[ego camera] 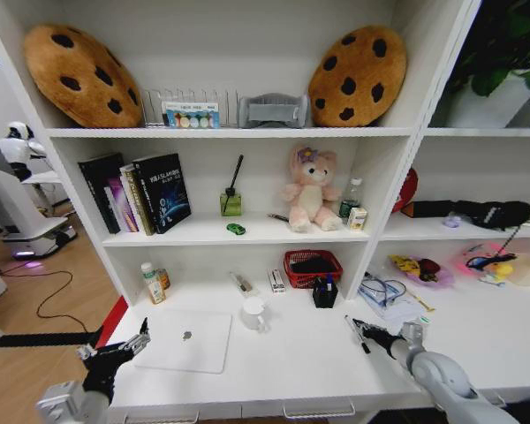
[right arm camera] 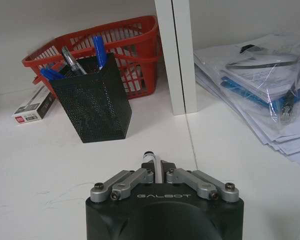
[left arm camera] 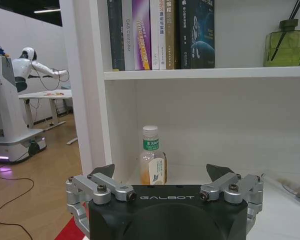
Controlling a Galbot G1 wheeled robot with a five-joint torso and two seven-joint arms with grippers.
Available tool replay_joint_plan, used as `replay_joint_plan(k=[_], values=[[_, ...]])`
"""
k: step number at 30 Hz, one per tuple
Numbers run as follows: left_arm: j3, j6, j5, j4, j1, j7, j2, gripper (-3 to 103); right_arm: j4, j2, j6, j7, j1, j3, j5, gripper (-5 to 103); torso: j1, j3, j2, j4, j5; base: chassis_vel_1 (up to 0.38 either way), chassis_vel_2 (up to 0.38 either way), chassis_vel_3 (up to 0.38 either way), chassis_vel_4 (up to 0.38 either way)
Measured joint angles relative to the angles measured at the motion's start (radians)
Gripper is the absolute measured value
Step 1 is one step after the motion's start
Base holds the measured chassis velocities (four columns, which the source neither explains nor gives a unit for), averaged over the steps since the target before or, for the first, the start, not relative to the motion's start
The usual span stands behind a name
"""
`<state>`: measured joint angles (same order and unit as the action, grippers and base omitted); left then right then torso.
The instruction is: Organize the objects on the table.
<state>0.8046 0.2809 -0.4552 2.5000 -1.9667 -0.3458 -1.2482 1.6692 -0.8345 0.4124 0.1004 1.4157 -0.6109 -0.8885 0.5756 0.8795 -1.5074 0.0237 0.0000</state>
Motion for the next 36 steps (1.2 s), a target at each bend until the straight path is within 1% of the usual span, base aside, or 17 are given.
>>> replay_joint_plan(k=[3, 4, 6, 7, 10, 11, 12, 16, 17, 21, 23, 29, 31, 33, 34, 35, 36], values=[[0.0, 0.0, 0.0, 0.0, 0.0, 0.0, 0.0, 100, -0.001, -0.003, 0.003, -0.002, -0.002, 0.006, 0.007, 21, 0.0, 0.0, 0.0, 0.0, 0.0, 0.0, 0.0, 0.0, 0.0], [0.0, 0.0, 0.0, 0.0, 0.0, 0.0, 0.0, 100, -0.001, -0.003, 0.003, -0.002, -0.002, 0.006, 0.007, 21, 0.0, 0.0, 0.0, 0.0, 0.0, 0.0, 0.0, 0.0, 0.0], [0.0, 0.0, 0.0, 0.0, 0.0, 0.0, 0.0, 100, -0.006, -0.005, 0.004, -0.01, -0.004, 0.01, 0.008, 32, 0.0, 0.0, 0.0, -0.0001, 0.0, 0.0, 0.0, 0.0, 0.0], [0.0, 0.0, 0.0, 0.0, 0.0, 0.0, 0.0, 100, -0.006, -0.005, 0.004, -0.01, -0.004, 0.01, 0.008, 32, 0.0, 0.0, 0.0, -0.0001, 0.0, 0.0, 0.0, 0.0, 0.0], [0.0, 0.0, 0.0, 0.0, 0.0, 0.0, 0.0, 100, -0.016, -0.005, -0.006, -0.017, -0.007, 0.014, 0.009, 48, 0.0, 0.0, 0.0, -0.0001, -0.0002, 0.0, 0.0, 0.0, 0.0], [0.0, 0.0, 0.0, 0.0, 0.0, 0.0, 0.0, 100, -0.016, -0.005, -0.006, -0.017, -0.007, 0.014, 0.009, 48, 0.0, 0.0, 0.0, -0.0001, -0.0002, 0.0, 0.0, 0.0, 0.0], [0.0, 0.0, 0.0, 0.0, 0.0, 0.0, 0.0, 100, -0.018, -0.005, -0.01, -0.015, -0.007, 0.015, 0.011, 54, 0.0, 0.0, 0.0, -0.0001, -0.0002, 0.0, 0.0, 0.0, 0.0], [0.0, 0.0, 0.0, 0.0, 0.0, 0.0, 0.0, 100, -0.02, -0.005, -0.047, -0.001, -0.009, 0.017, 0.05, 59, 0.0, 0.0, 0.0, 0.0001, 0.0002, 0.0, 0.0, 0.0, 0.0], [0.0, 0.0, 0.0, 0.0, 0.0, 0.0, 0.0, 100, -0.012, -0.007, -0.064, 0.002, -0.01, 0.017, 0.071, 55, 0.0, 0.0, 0.0, 0.0, 0.0, 0.0, 0.0, 0.0, 0.0], [0.0, 0.0, 0.0, 0.0, 0.0, 0.0, 0.0, 100, 0.002, -0.009, -0.085, 0.008, -0.011, 0.017, 0.089, 50, 0.0, 0.0, 0.0, -0.0001, -0.0001, 0.0, 0.0, 0.0, 0.0], [0.0, 0.0, 0.0, 0.0, 0.0, 0.0, 0.0, 100, 0.008, -0.012, -0.107, 0.025, -0.012, 0.019, 0.121, 47, 0.0, 0.0, 0.0, 0.0, -0.0001, 0.0, 0.0, 0.0, 0.0], [0.0, 0.0, 0.0, 0.0, 0.0, 0.0, 0.0, 100, -0.003, -0.023, -0.103, 0.037, -0.019, 0.043, 0.135, 44, 0.0, 0.0, 0.0, -0.0001, -0.0001, 0.0, 0.0, 0.0, 0.0], [0.0, 0.0, 0.0, 0.0, 0.0, 0.0, 0.0, 100, -0.018, -0.03, -0.096, 0.039, -0.02, 0.053, 0.145, 36, 0.0, 0.0, 0.0, 0.0, 0.0, 0.0, 0.0, 0.0, 0.0], [0.0, 0.0, 0.0, 0.0, 0.0, 0.0, 0.0, 100, -0.021, -0.032, -0.093, 0.039, -0.02, 0.058, 0.158, 36, 0.0, 0.0, 0.0, 0.0, 0.0, 0.0, 0.0, 0.0, 0.0], [0.0, 0.0, 0.0, 0.0, 0.0, 0.0, 0.0, 100, -0.019, -0.033, -0.082, 0.039, -0.018, 0.062, 0.166, 25, 0.0, 0.0, 0.0, 0.0, 0.0, 0.0, 0.0, 0.0, 0.0], [0.0, 0.0, 0.0, 0.0, 0.0, 0.0, 0.0, 100, -0.017, -0.034, -0.076, 0.037, -0.018, 0.063, 0.167, 25, 0.0, 0.0, 0.0, 0.0, -0.0003, 0.0, 0.0, 0.0, 0.0], [0.0, 0.0, 0.0, 0.0, 0.0, 0.0, 0.0, 100, -0.015, -0.034, -0.068, 0.035, -0.018, 0.064, 0.168, 22, 0.0, 0.0, 0.0, 0.0, -0.0003, 0.0, 0.0, 0.0, 0.0]])
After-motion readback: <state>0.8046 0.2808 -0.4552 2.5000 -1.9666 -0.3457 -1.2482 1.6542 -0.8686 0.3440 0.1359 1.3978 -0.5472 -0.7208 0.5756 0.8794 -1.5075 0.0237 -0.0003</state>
